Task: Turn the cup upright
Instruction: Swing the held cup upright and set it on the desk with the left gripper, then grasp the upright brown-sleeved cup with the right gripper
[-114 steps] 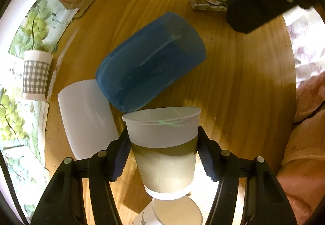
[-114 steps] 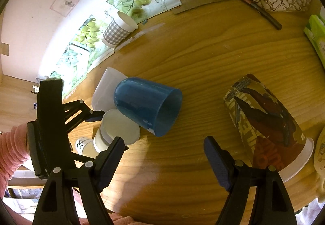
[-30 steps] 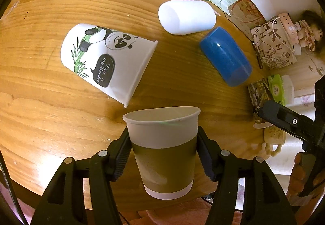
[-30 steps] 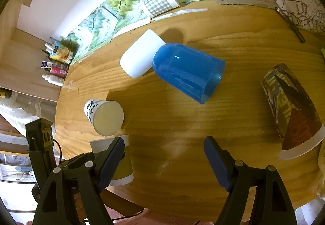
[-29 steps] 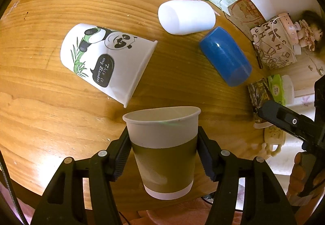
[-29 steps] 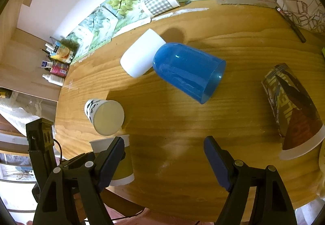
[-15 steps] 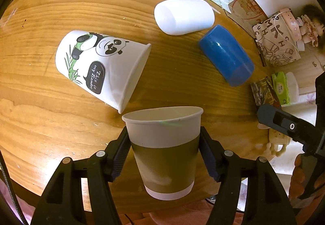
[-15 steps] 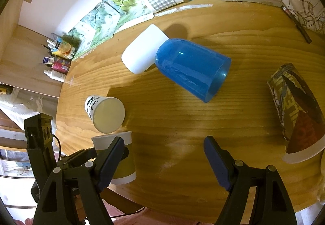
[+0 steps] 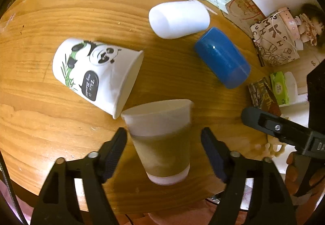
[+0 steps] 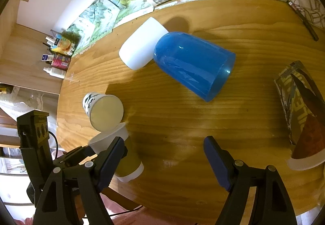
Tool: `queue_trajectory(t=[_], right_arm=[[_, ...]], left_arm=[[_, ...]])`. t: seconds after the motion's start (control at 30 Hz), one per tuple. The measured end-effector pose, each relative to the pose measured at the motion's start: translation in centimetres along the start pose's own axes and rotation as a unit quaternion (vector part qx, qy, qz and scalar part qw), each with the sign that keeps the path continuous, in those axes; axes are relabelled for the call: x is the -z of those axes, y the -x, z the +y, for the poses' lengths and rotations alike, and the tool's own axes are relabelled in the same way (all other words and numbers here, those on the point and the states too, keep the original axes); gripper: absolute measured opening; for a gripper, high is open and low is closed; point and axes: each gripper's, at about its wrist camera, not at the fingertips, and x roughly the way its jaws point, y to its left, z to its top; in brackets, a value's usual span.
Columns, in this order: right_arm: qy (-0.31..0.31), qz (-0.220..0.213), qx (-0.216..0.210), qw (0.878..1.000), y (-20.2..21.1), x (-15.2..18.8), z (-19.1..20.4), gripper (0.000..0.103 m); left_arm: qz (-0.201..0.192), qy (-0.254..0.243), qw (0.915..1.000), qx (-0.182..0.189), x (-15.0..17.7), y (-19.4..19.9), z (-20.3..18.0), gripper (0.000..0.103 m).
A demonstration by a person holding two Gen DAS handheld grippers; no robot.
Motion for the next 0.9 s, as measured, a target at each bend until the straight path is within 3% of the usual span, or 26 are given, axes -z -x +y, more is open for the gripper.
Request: queue_trajectory(t=[0.53,0.9], right_arm=[[0.011,0.018,-0.015,1.0,-1.0,-0.1,0.4,0.081],[0.011,0.058,-0.016,0.998,-3.6,0.5,0.8,0.081]], left_arm=[[-0.039,-0.019,0.999,0.005,0.3,3.0,-0.3,0.085],[-0.077,-0.013,0.9968,0.013,1.0,5.7,0.7,0.085]])
